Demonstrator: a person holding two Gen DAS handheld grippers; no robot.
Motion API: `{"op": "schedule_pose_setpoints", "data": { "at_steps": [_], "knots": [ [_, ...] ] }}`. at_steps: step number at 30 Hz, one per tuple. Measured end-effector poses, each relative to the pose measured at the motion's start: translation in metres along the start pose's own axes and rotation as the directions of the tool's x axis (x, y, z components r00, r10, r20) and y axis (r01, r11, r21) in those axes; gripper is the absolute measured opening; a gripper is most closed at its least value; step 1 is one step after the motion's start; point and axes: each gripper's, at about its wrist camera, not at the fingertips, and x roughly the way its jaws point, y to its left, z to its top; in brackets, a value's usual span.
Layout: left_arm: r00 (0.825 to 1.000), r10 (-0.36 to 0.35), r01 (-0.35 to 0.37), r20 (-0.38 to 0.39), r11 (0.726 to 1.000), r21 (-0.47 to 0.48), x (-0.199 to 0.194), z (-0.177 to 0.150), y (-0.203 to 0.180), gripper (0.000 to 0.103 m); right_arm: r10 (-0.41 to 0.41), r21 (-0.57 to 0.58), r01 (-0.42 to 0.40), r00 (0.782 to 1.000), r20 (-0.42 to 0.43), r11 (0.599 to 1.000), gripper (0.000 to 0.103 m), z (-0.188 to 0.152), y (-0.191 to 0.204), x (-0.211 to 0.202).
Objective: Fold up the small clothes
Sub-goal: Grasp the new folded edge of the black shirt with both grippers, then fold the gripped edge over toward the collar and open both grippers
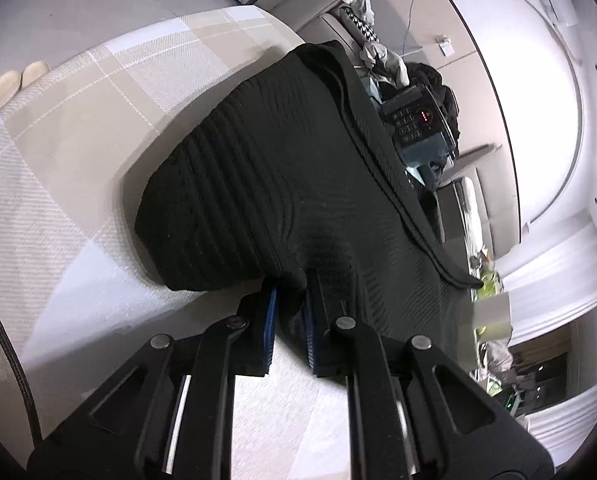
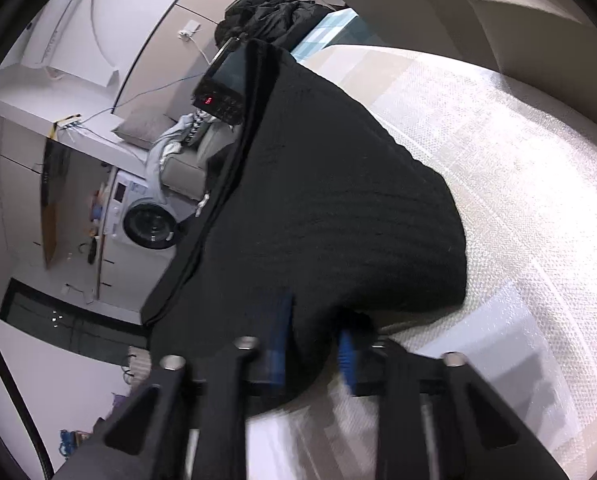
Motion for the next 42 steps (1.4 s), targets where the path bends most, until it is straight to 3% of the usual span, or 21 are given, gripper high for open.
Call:
{"op": "schedule_pose_setpoints", "data": {
  "at_steps": [4,13,22,34,42],
  "knots": [
    [1.000,-0.007,0.006,0.030,0.999,0.041,-0.003,0.001,-0.011,0.003,-0.004,-0.058,0.005,1.000,0.021,0.998,0.009,-0.003,0.007,-0.002],
    [0.994,-0.037,0.024,0.107,0.992,0.125,-0.040,-0.004,-0.028,0.002,0.055,-0.156,-0.052,0.998,0.012,0.986,0.008,-0.007,0.017,-0.020],
    [0.995,-0.030,0.018,0.094,0.991,0.130,-0.058,-0.021,-0.016,0.002,0.073,-0.176,-0.077,0.997,-0.031,0.981,0.008,-0.020,0.007,-0.037],
    [0.997,-0.050,0.035,0.063,0.975,0.220,-0.108,-0.074,-0.018,0.002,0.046,-0.193,-0.058,0.997,-0.065,0.979,0.008,-0.035,-0.010,-0.070],
    [0.998,-0.040,0.026,0.052,0.966,0.256,-0.155,-0.129,-0.003,0.002,0.036,-0.218,-0.058,0.994,-0.102,0.974,0.008,-0.065,-0.028,-0.102]
  ]
}}
